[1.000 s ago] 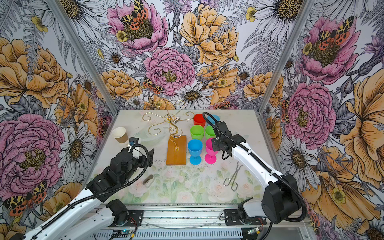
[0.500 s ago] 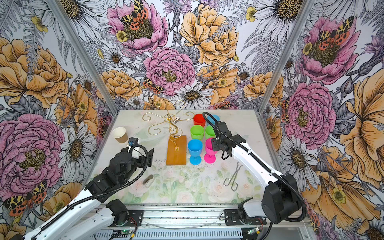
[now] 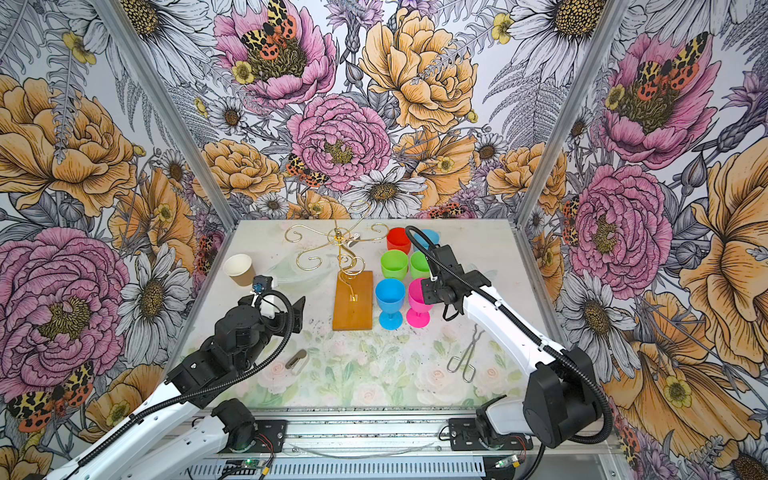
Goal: Take the wine glass off the wine glass rack
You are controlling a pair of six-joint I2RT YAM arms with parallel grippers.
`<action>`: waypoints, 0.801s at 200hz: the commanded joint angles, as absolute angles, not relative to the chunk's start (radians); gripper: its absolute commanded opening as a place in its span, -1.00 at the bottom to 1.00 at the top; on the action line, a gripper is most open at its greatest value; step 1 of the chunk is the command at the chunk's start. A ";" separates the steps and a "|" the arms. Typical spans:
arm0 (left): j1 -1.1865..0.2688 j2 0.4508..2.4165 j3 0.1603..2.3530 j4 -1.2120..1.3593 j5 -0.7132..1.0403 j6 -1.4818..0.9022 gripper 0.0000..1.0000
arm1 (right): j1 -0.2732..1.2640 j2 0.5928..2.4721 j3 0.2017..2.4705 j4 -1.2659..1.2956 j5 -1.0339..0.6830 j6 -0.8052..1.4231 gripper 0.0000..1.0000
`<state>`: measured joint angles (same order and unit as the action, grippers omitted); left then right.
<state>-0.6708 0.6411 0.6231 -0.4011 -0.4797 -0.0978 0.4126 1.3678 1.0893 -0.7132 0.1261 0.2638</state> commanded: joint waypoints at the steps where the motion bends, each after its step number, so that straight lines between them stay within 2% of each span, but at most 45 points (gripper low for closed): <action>1: -0.663 0.634 0.608 -0.400 -0.503 -0.086 0.98 | 0.406 1.333 1.090 -0.706 0.105 0.275 -0.58; 42: -0.658 0.636 0.609 -0.398 -0.505 -0.083 0.98 | 0.403 1.294 1.126 -0.719 0.098 0.281 -0.33; 76: -0.618 0.637 0.610 -0.361 -0.483 -0.053 0.98 | 0.393 1.245 1.168 -0.726 0.105 0.277 0.07; 105: -0.514 0.657 0.615 -0.287 -0.422 -0.036 0.97 | 0.348 1.224 1.198 -0.723 0.102 0.269 0.41; 160: -0.263 0.791 0.592 -0.089 -0.323 -0.064 0.98 | 0.193 1.208 1.192 -0.645 0.137 0.269 0.73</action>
